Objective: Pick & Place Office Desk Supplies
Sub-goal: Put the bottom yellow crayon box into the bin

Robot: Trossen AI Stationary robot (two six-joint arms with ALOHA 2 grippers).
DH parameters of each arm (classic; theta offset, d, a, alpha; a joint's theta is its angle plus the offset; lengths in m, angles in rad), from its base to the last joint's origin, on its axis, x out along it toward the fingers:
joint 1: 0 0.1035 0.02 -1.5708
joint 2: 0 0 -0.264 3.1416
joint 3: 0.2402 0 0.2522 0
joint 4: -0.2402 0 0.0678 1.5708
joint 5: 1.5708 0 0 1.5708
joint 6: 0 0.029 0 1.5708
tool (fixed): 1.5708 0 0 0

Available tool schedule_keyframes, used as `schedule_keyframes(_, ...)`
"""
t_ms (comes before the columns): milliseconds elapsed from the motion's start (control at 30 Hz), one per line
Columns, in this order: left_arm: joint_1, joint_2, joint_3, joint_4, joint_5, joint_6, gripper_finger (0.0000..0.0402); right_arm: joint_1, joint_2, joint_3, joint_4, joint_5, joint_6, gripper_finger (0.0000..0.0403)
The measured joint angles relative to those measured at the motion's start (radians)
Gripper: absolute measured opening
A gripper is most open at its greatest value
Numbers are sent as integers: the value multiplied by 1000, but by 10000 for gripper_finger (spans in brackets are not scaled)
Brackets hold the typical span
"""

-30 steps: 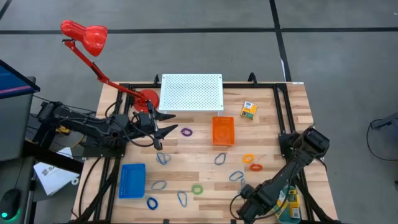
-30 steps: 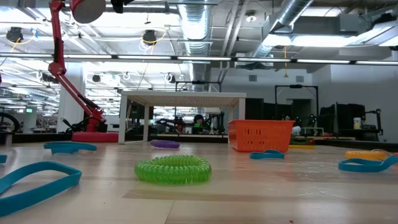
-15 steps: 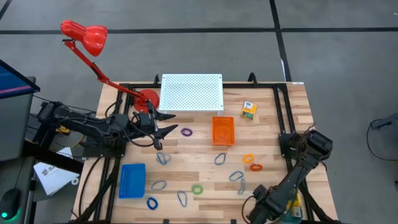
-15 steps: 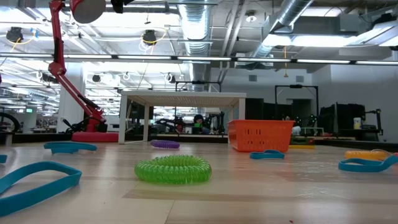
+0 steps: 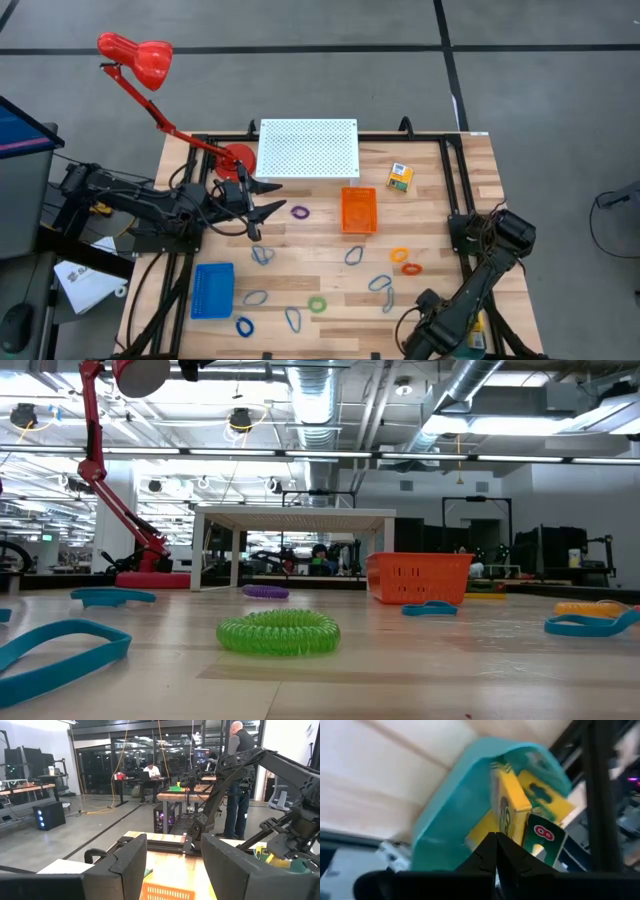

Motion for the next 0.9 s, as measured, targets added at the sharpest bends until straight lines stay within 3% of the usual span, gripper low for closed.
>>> schedule_keyframes(300,0,0,0,-1,0,0,182,12,-1,0,-155,-11,-54,0)
schedule_keyframes(667,-1,0,0,-1,0,-7,182,-4,0,-38,-160,66,-108,1)
schedule_keyframes(900,-1,0,0,0,0,-7,182,-24,-41,-39,-160,141,-179,54)
